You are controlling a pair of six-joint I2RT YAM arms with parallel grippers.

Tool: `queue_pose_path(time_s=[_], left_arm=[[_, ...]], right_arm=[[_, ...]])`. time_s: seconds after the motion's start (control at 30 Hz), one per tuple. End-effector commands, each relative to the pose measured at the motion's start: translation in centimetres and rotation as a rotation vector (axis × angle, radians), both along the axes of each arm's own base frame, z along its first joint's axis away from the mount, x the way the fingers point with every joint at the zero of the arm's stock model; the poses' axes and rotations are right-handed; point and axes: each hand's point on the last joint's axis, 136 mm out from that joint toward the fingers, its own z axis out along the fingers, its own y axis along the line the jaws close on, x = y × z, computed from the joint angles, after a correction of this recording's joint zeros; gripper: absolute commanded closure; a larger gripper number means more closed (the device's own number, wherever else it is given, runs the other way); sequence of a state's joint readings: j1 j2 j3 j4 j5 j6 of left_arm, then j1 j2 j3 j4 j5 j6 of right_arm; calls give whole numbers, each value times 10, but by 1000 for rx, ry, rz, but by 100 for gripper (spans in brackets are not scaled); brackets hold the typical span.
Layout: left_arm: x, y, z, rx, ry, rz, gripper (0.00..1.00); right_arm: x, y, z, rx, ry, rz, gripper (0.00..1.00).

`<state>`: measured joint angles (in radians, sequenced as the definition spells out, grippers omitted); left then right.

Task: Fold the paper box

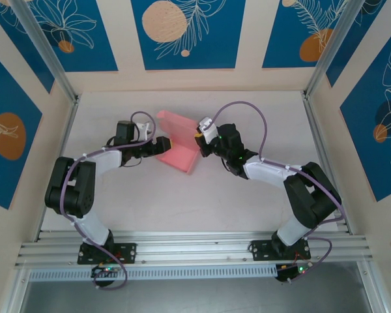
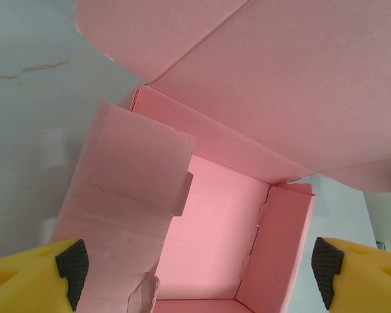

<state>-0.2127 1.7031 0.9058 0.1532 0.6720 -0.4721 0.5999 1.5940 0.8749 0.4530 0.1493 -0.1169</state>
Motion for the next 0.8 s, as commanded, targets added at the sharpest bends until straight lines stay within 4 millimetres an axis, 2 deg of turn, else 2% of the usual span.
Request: queue_pose_path(time_s=[0.0, 0.1, 0.23, 0.3, 0.37, 0.47, 0.57, 0.63, 0.77], left_arm=[[-1, 3, -8, 47, 16, 8, 15], [0, 5, -2, 70, -9, 5, 21], [0, 8, 34, 81, -107, 13, 25], [1, 19, 48, 136, -152, 53, 23], [1, 38, 54, 242, -180, 119, 19], [1, 71, 49, 419, -193, 217, 13], [1, 86, 35, 527, -203, 222, 8], [5, 84, 25, 534, -214, 200, 8], [14, 58, 10, 428, -218, 83, 2]], right_arm=[[0, 11, 14, 31, -33, 33, 100], [0, 11, 12, 26, -29, 33, 100], [0, 10, 12, 25, -31, 31, 100], [-1, 10, 12, 25, -30, 33, 100], [-1, 10, 13, 27, -32, 34, 100], [-3, 11, 16, 35, -36, 38, 100], [-3, 12, 16, 42, -35, 41, 100], [-3, 13, 17, 45, -36, 45, 100], [-3, 15, 17, 45, -35, 49, 100]])
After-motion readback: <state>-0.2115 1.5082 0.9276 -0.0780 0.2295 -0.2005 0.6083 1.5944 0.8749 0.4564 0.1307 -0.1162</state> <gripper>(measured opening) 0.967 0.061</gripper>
